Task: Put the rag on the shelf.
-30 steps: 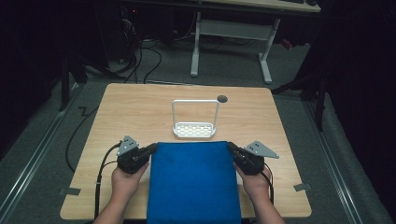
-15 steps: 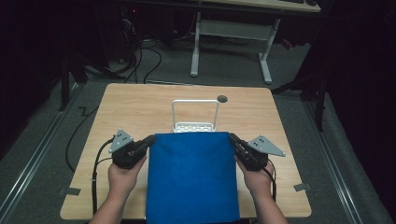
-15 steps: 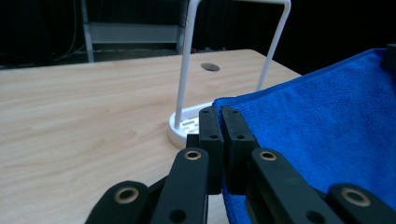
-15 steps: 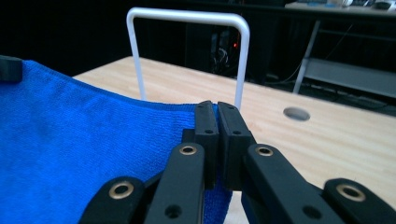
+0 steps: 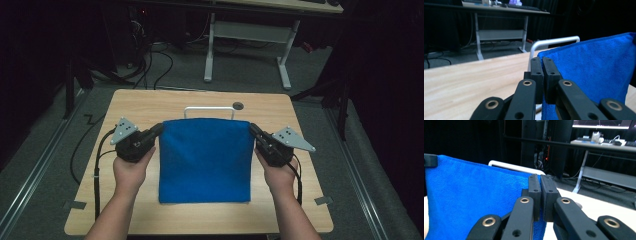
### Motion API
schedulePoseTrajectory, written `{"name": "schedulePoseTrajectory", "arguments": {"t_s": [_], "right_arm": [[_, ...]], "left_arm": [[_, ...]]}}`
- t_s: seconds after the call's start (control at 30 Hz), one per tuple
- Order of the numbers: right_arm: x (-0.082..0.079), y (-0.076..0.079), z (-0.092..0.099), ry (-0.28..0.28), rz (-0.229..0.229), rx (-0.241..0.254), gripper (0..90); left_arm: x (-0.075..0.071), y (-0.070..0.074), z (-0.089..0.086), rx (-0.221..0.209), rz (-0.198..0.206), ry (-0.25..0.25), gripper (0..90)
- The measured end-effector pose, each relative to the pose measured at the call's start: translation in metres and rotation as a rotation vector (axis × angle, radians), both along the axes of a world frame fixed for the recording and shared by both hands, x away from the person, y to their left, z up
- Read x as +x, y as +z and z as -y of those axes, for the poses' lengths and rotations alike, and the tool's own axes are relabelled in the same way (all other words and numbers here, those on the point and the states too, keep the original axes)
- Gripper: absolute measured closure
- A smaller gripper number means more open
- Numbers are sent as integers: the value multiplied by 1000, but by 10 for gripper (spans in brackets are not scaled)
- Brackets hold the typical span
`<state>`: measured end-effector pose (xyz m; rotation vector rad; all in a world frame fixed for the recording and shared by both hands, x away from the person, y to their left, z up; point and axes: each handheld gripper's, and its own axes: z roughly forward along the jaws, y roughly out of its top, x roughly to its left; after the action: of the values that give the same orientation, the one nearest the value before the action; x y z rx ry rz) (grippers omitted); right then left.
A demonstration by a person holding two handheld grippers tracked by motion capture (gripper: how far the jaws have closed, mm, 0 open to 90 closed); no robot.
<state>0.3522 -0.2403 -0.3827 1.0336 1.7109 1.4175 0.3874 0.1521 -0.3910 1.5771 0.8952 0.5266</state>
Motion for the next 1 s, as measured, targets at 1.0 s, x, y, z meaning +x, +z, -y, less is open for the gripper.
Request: {"name": "schedulePoseTrajectory", "arguments": {"t_s": [1.0], "right_arm": [[55,65,11,-40,47,25,888]], "left_arm": [[63,53,12,16,93,61,883]]}}
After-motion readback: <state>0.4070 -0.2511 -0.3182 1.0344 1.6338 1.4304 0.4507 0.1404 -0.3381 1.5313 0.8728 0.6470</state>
